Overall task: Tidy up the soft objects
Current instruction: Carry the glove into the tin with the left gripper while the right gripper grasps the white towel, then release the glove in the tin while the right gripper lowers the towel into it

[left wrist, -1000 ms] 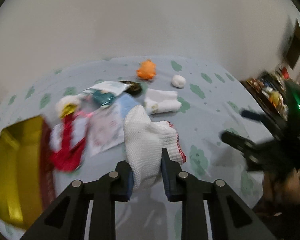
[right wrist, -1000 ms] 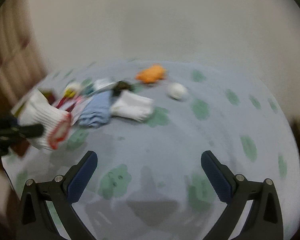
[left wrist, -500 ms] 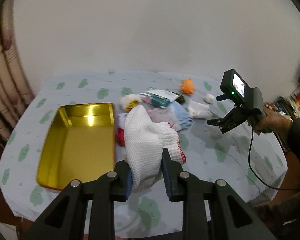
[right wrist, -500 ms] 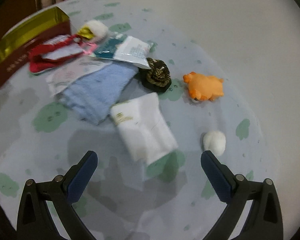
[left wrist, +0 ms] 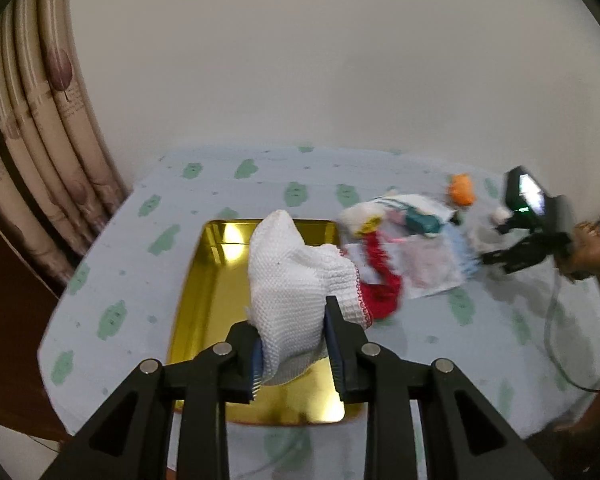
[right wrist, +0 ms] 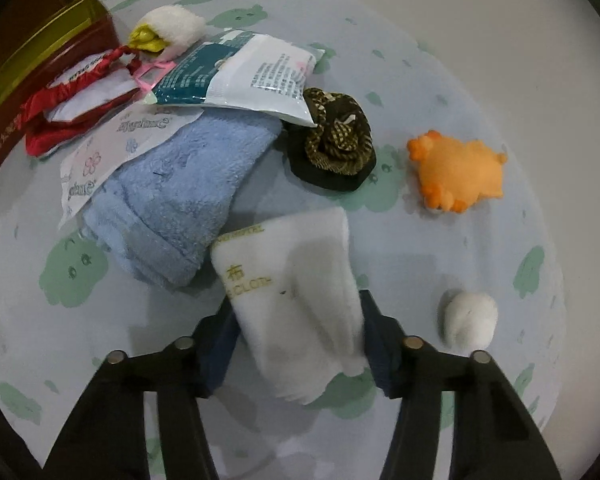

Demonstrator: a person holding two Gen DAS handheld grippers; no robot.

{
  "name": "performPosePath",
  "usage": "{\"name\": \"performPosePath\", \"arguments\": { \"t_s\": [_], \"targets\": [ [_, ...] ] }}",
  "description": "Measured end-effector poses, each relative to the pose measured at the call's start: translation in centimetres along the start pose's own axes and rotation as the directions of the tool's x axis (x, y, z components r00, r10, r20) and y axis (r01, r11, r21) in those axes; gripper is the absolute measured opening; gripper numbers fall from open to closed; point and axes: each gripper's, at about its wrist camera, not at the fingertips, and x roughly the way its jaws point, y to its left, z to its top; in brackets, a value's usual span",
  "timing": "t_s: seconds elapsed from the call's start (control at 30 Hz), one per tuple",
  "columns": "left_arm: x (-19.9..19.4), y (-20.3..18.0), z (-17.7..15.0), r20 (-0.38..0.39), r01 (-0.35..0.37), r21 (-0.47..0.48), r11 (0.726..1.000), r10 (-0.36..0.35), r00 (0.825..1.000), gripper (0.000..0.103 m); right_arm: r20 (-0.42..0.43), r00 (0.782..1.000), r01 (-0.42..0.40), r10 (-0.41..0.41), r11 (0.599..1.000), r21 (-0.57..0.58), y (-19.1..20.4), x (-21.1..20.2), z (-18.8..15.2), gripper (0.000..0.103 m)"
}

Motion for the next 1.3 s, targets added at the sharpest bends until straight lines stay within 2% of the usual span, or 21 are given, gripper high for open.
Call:
{"name": "performPosePath", "arguments": {
  "t_s": [0.1, 0.2, 0.4, 0.53, 0.7, 0.8, 0.87, 0.9, 1.0, 1.03, 1.07, 1.13, 1.2, 1.3],
  "targets": [
    [2.0, 1.5, 0.7, -0.012, -0.025, -0.002, 1.000, 0.024, 1.000, 0.028, 0.008, 0.999, 0.035, -0.035, 0.999, 0.026, 0.8, 0.0, -0.5, 0.037],
    [3.7, 2.9, 1.3, -0.020, -0.025, -0.023, 0.999, 0.024, 1.000, 0.028, 0.032, 0.998, 0.047, -0.049, 0.997, 0.054, 1.6, -0.1, -1.4, 0.033],
    [7.1, 4.0, 2.3, -0.042, -0.054, 0.007, 0.999, 0.054, 0.998, 0.028, 0.073, 0.997, -0.031, 0.018, 0.985, 0.172, 0.6, -0.5, -2.7, 0.030],
    [9.2, 4.0, 2.6, -0.060, -0.059, 0.033, 0.998, 0.061, 0.996, 0.033, 0.108, 0.992, -0.083, 0.058, 0.967, 0.243, -0.1, -1.1, -3.3, 0.030],
    [12.6, 3.8, 2.5, -0.107, -0.106, 0.076, 0.991, 0.114, 0.988, 0.034, 0.152, 0.984, -0.139, 0.095, 0.939, 0.314, 0.0, -1.9, -4.9, 0.030],
    [13.9, 3.4, 2.5, -0.118, -0.130, 0.103, 0.986, 0.142, 0.983, 0.035, 0.170, 0.980, -0.153, 0.100, 0.930, 0.334, 1.0, -4.2, -5.6, 0.030],
    [14.2, 3.2, 2.5, -0.111, -0.163, 0.118, 0.980, 0.176, 0.978, 0.040, 0.186, 0.977, -0.162, 0.102, 0.923, 0.348, 1.2, -6.2, -7.2, 0.030],
    [14.2, 3.1, 2.6, -0.104, -0.177, 0.123, 0.976, 0.190, 0.976, 0.042, 0.193, 0.975, -0.174, 0.111, 0.919, 0.354, 1.3, -6.5, -7.2, 0.030],
    [13.7, 3.0, 2.7, -0.088, -0.158, 0.134, 0.978, 0.171, 0.981, 0.047, 0.224, 0.968, -0.188, 0.113, 0.919, 0.347, 2.4, -8.5, -7.2, 0.030],
    [13.5, 3.0, 2.8, -0.082, -0.163, 0.134, 0.978, 0.175, 0.981, 0.053, 0.233, 0.965, -0.198, 0.120, 0.918, 0.345, 2.8, -9.0, -7.1, 0.030],
    [13.3, 3.1, 2.9, -0.077, -0.165, 0.135, 0.977, 0.176, 0.981, 0.057, 0.253, 0.958, -0.215, 0.132, 0.917, 0.337, 3.4, -9.9, -6.6, 0.030],
    [12.5, 3.3, 3.0, -0.052, -0.166, 0.132, 0.977, 0.174, 0.983, 0.057, 0.279, 0.950, -0.230, 0.143, 0.922, 0.311, 4.7, -11.2, -5.8, 0.030],
    [11.9, 3.6, 3.2, -0.038, -0.175, 0.116, 0.978, 0.180, 0.983, 0.066, 0.314, 0.933, -0.263, 0.174, 0.926, 0.271, 6.5, -12.6, -4.3, 0.030],
    [11.0, 4.4, 3.3, -0.032, -0.126, 0.081, 0.989, 0.129, 0.991, 0.068, 0.349, 0.914, -0.291, 0.207, 0.933, 0.210, 9.0, -14.1, -1.9, 0.030]
  ]
}}
